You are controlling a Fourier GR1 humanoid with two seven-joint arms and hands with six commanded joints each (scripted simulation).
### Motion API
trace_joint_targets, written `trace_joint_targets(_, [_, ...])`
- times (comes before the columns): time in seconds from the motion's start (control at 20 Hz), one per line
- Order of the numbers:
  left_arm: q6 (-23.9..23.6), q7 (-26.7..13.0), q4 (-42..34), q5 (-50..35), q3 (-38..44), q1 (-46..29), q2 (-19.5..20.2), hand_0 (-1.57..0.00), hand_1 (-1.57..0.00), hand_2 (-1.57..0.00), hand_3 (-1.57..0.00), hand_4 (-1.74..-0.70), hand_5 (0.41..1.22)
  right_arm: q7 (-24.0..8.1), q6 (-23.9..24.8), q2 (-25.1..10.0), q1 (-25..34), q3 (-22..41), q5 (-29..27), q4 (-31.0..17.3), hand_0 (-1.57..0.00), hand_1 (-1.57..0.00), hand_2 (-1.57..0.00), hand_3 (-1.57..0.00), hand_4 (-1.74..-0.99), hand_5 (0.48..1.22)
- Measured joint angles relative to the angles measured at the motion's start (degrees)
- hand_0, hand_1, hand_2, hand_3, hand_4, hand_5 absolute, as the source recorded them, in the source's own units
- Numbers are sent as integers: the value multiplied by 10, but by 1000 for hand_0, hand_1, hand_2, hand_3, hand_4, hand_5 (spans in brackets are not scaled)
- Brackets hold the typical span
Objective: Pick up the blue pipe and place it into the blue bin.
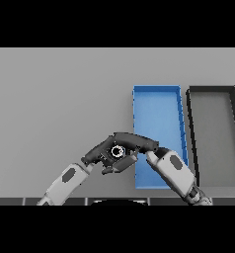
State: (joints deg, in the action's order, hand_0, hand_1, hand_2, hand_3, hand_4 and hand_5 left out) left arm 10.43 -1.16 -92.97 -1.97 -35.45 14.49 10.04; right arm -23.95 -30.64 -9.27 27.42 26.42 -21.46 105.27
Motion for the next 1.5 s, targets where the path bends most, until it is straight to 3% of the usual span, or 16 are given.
trace_joint_targets(0.1, [-3,11,5,-18,8,-3,-20,-1363,-1344,-1254,-1312,-1686,1221,6,7,6,0,-4,-9,-9,-1392,-1388,-1396,-1320,-1452,968])
trace_joint_targets(0.15, [-1,17,7,-24,11,-3,-28,-1404,-1390,-1310,-1364,-1697,1221,27,12,6,-2,-3,0,-8,-1428,-1425,-1431,-1370,-1441,1019])
trace_joint_targets(0.25, [2,24,9,-26,15,-2,-26,-1464,-1455,-1372,-1438,-1713,1221,56,3,-3,5,4,45,-7,-1479,-1477,-1482,-1442,-1457,1092])
trace_joint_targets(0.4, [-7,22,6,-27,14,-9,-22,-1516,-1512,-1388,-1503,-1727,1221,60,1,-4,3,9,55,-6,-1524,-1523,-1525,-1505,-1475,1155])
trace_joint_targets(0.45, [-2,12,-3,-36,16,-12,-15,-1435,-1354,-1221,-1333,-1648,1221,76,4,-1,-4,6,47,-6,-1533,-1533,-1534,-1518,-1480,1168])
trace_joint_targets(0.55, [-2,40,-1,-17,16,4,2,-925,-866,-781,-853,-1415,1221,74,15,1,-1,-4,23,-5,-1547,-1546,-1548,-1537,-1487,1187])
trace_joint_targets(0.65, [24,56,5,18,1,9,24,-592,-554,-500,-546,-1216,1221,34,9,10,-10,5,34,2,-1556,-1555,-1556,-1549,-1490,1199])
trace_joint_targets(0.7, [26,50,11,31,-1,15,23,-473,-443,-399,-436,-1143,1187,17,3,11,-5,-3,35,-1,-1559,-1558,-1559,-1554,-1491,1204])
trace_joint_targets(0.8, [31,69,16,47,0,18,25,-303,-283,-255,-279,-1041,1020,8,-10,20,-11,-10,37,6,-1563,-1563,-1563,-1560,-1493,1210])
trace_joint_targets(0.85, [25,79,15,55,-4,11,26,-242,-226,-204,-223,-999,930,-3,-17,30,-17,-9,37,9,-1565,-1565,-1565,-1562,-1494,1212])
trace_joint_targets(0.9, [23,59,19,56,-2,11,31,-193,-181,-163,-178,-968,849,8,-24,34,-16,-18,40,8,-1566,-1566,-1566,-1564,-1495,1214])
trace_joint_targets(1.05, [17,32,29,64,-3,19,31,-98,-92,-83,-91,-898,697,26,-35,52,-26,-21,66,14,-1568,-1568,-1568,-1567,-1496,1217])
trace_joint_targets(1.2, [15,11,24,57,-3,22,26,-50,-47,-42,-46,-887,617,29,-39,60,-18,-33,68,6,-1570,-1570,-1570,-1569,-1491,1219])
trace_joint_targets(1.4, [19,-5,18,34,6,13,26,-20,-19,-17,-18,-897,569,38,-49,69,-34,-37,66,14,-1570,-1570,-1570,-1570,-1488,1220])
trace_joint_targets(1.5, [13,-14,18,41,1,7,24,-12,-12,-10,-11,-896,555,10,-37,77,-26,-46,50,17,-1571,-1571,-1571,-1571,-1490,1221])
